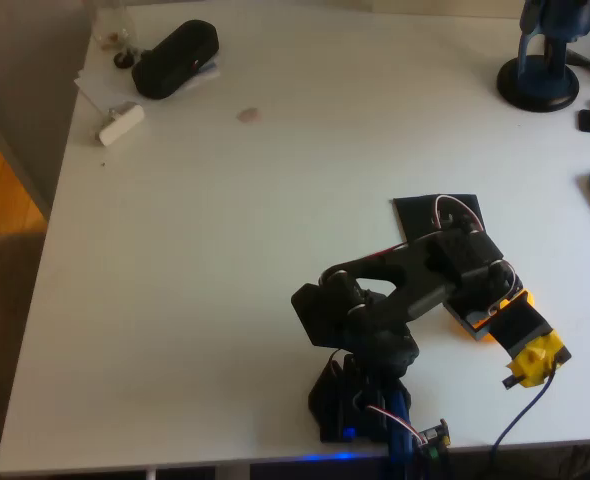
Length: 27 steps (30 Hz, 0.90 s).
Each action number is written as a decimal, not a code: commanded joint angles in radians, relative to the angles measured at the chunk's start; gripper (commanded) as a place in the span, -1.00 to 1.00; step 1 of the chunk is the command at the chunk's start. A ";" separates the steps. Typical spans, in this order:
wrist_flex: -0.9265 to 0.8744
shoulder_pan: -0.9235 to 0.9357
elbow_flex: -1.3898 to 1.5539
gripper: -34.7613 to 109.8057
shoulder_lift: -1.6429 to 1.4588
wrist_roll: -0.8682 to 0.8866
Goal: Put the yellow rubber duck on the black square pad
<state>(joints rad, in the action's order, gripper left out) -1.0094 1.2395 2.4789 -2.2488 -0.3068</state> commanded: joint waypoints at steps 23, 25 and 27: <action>-0.008 -0.051 0.032 -0.22 -0.028 -0.021; -0.006 -0.051 0.032 -0.27 -0.029 -0.021; -0.005 -0.051 0.032 -0.29 -0.029 -0.021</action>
<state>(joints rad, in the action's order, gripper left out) -1.0048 1.1919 2.4958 -2.2503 -0.3068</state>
